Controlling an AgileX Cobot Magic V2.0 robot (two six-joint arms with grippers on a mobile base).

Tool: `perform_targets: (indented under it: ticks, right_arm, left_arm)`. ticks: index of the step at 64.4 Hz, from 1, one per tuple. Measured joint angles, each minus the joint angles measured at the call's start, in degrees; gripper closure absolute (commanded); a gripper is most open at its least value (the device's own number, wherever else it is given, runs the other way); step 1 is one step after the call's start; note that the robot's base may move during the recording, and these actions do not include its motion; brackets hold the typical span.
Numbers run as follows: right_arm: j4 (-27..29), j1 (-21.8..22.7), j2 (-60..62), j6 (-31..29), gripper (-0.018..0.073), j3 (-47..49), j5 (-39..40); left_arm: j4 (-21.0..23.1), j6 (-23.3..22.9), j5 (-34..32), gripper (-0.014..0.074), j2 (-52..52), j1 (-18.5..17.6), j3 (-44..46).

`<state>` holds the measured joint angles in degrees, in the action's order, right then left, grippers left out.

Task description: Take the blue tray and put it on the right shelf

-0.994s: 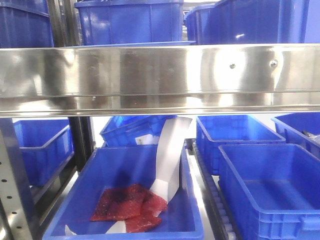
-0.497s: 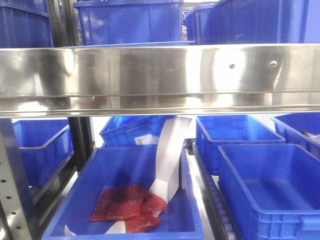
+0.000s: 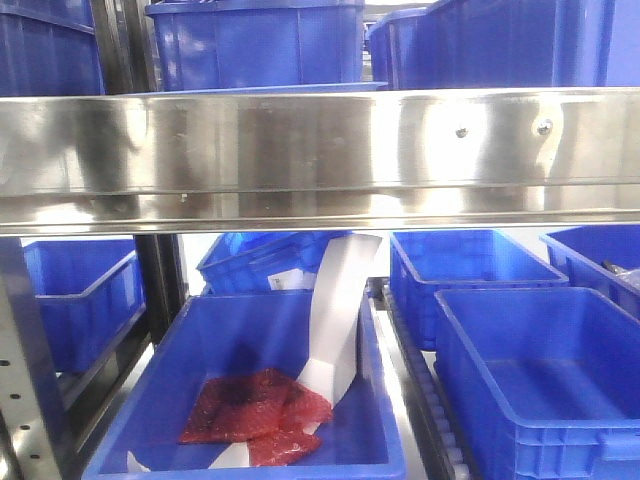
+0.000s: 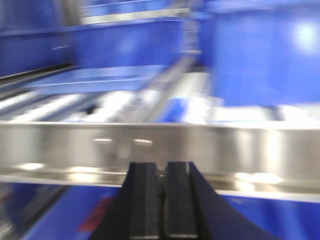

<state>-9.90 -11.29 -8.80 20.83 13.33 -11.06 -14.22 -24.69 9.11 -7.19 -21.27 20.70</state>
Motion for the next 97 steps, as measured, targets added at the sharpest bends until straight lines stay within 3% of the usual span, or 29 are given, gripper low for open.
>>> perform_targets:
  ticks: [9, 17, 42, 89, 97]
  right_arm:
    - [5.4, 9.7, 4.7, -5.5, 0.0505, -5.2, 0.5]
    - [8.4, 12.7, 7.7, -11.6, 0.0505, -10.8, 3.2]
    - [8.9, 12.9, 9.4, -18.6, 0.0505, -15.0, 6.8]
    - [9.0, 12.9, 9.4, -19.7, 0.0505, -15.0, 6.8]
    - [9.0, 12.9, 9.4, -19.7, 0.0505, -15.0, 6.8]
  left_arm:
    - [0.0, 0.0, 0.0, 0.0645, 0.0, 0.0, 0.0]
    - [0.0, 0.0, 0.0, 0.0645, 0.0, 0.0, 0.0]
    - [0.0, 0.0, 0.0, 0.0645, 0.0, 0.0, -0.2]
    - [0.0, 0.0, 0.0, 0.0645, 0.0, 0.0, -0.2]
    - [-3.9, 0.1, 0.5, 0.0645, 0.2, 0.0, -0.2]
